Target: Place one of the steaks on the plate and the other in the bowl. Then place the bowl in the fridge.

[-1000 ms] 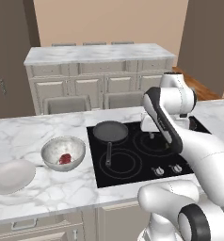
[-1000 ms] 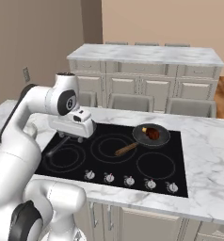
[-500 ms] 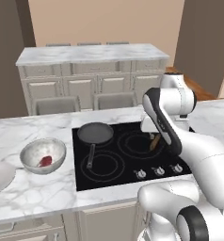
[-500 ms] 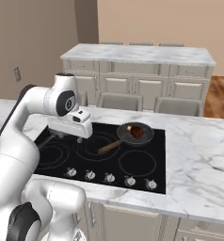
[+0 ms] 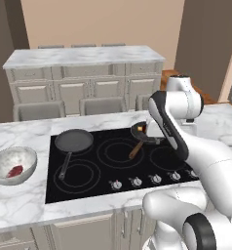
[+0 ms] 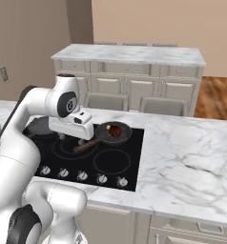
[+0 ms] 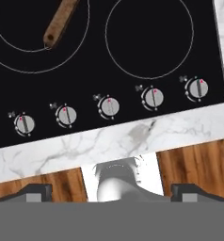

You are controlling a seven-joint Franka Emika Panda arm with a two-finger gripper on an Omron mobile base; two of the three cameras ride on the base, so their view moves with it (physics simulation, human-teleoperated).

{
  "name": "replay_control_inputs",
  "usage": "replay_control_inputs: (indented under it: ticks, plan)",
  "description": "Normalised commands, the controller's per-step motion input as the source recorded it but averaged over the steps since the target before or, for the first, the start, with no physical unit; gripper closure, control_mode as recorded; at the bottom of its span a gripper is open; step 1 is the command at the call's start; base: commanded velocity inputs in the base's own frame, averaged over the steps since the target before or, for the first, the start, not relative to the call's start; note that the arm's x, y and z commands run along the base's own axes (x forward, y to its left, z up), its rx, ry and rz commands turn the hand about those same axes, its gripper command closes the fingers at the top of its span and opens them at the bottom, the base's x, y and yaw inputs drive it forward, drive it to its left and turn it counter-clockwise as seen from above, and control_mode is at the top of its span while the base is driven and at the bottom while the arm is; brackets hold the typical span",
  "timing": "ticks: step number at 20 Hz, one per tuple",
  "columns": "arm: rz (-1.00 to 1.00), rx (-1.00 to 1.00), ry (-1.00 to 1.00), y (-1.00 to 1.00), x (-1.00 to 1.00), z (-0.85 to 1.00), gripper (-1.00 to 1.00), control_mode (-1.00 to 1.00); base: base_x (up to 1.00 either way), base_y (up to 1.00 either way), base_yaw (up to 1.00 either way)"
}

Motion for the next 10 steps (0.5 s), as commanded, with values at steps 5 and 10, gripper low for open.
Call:
replay_control_inputs:
  ticks: [5, 10]
  plan:
    - [0.0, 0.0, 0.01, -0.2, 0.0, 0.0, -1.0, -1.0, 0.0, -0.29, 0.0]
    - [0.08, 0.0, 0.04, -0.17, 0.25, 0.03, -1.0, -1.0, 0.0, 0.0, 0.0]
